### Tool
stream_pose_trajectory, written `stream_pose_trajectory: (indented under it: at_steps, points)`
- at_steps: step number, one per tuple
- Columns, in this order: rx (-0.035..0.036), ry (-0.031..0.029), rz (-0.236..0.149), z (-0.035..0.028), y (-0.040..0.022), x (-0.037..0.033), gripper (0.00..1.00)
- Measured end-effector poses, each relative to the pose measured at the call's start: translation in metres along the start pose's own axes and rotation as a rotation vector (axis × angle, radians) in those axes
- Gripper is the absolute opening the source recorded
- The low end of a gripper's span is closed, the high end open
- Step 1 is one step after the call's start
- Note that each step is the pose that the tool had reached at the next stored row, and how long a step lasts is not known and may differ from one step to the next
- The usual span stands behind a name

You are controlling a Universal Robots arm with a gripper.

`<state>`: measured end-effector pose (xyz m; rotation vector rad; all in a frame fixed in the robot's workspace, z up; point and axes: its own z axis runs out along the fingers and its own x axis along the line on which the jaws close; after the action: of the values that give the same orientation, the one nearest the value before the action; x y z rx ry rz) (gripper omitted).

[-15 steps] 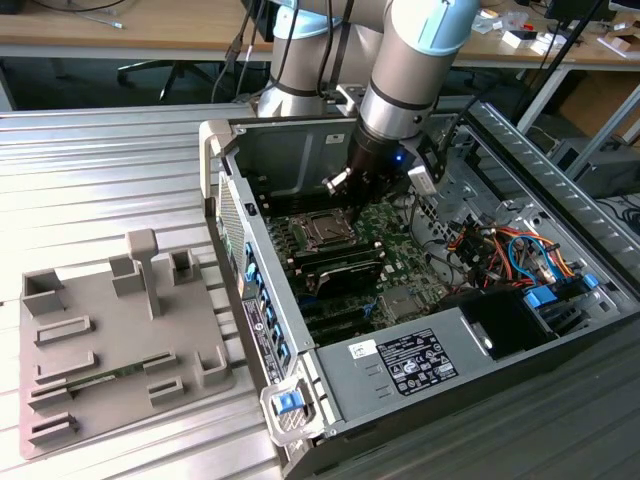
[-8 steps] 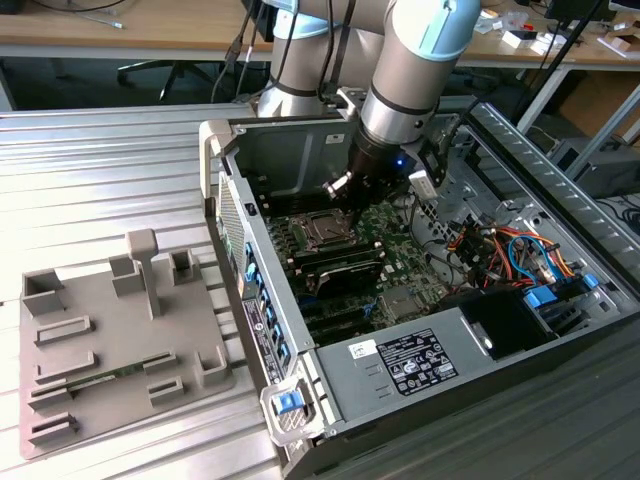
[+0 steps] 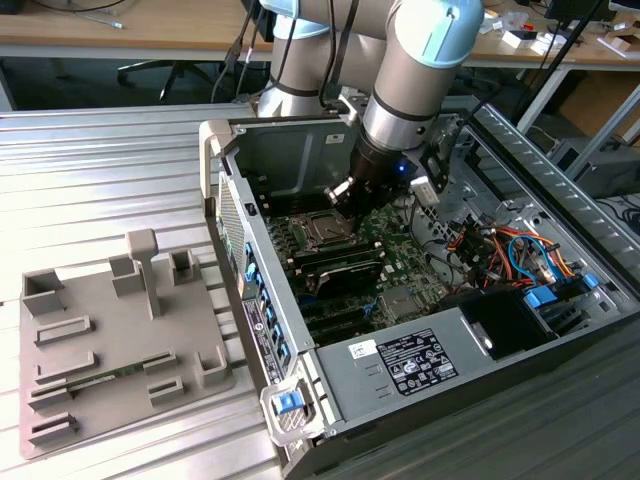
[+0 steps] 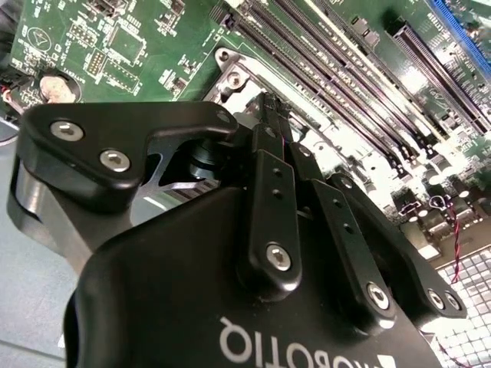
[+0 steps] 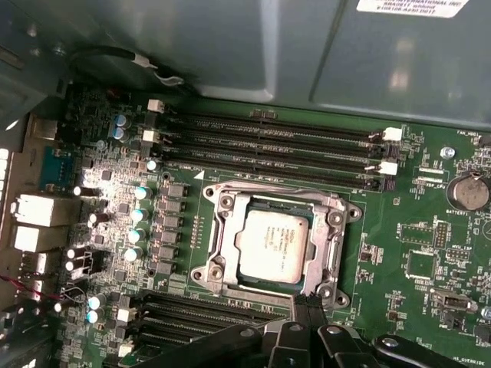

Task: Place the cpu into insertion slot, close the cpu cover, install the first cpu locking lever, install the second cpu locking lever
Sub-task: 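Install the second cpu locking lever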

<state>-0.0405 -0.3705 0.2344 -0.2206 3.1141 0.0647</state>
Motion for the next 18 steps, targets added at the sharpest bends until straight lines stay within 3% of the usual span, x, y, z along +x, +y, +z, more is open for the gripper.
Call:
stream_pose_trajectory:
  at_steps: [15,18]
  points:
    - [-0.0001,0.0,0.0,0.0093,-0.0041,0.0008,0.11]
    - [0.0001,0.0001,0.0,0.0123,-0.0039,0.0044,0.11]
